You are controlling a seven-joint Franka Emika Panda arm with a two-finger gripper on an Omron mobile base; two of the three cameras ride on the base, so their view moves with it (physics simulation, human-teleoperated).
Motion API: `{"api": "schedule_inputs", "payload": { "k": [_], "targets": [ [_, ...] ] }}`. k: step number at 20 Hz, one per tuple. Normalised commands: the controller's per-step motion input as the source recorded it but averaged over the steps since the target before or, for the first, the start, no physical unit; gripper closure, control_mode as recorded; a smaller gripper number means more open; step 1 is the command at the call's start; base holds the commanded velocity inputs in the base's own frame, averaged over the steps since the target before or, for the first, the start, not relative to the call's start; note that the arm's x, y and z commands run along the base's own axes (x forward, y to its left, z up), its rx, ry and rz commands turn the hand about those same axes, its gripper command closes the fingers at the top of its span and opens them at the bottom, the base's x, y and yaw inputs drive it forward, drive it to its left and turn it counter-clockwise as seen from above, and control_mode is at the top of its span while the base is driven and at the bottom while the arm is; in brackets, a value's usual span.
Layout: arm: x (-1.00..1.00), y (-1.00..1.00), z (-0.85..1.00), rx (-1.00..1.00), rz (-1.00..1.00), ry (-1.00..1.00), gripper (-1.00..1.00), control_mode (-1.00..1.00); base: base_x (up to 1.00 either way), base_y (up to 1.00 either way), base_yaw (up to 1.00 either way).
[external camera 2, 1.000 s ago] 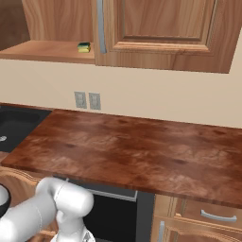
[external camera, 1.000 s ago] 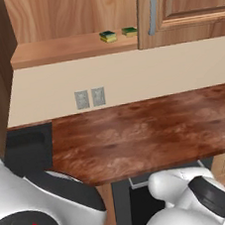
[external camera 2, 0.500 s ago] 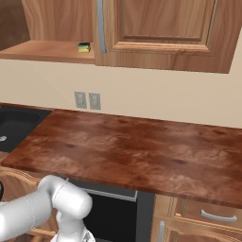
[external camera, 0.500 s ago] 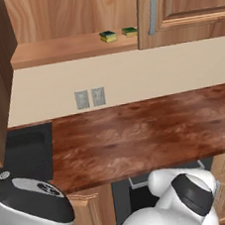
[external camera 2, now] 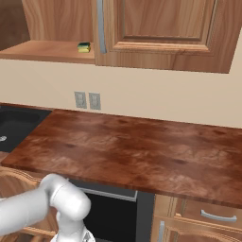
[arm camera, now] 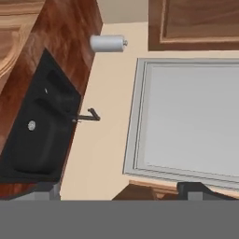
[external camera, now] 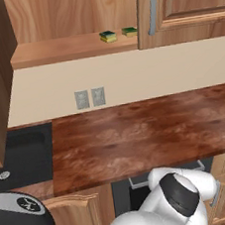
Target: Pick up the sponge and sponge from the sink, and place them back in the cabinet, and close the cabinet doors.
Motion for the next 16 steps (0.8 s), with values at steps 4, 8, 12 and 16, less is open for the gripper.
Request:
{"api": "schedule_inputs", "payload": {
  "k": [4,8,12,16],
  "targets": [
    [0.21,0.03,0.00,-0.12,-0.05,0.00,-1.00,-1.00,0.00,0.00,0.00],
    [0.16,0.04,0.00,-0.06,-0.04,0.00,-1.00,-1.00,0.00,0.00,0.00],
    [0.05,0.10,-0.05,-0.02,-0.03,0.00,-1.00,-1.00,0.00,0.00,0.00],
    [0.16,0.08,-0.04,0.00,-0.06,0.00,-1.00,-1.00,0.00,0.00,0.00]
  ]
}}
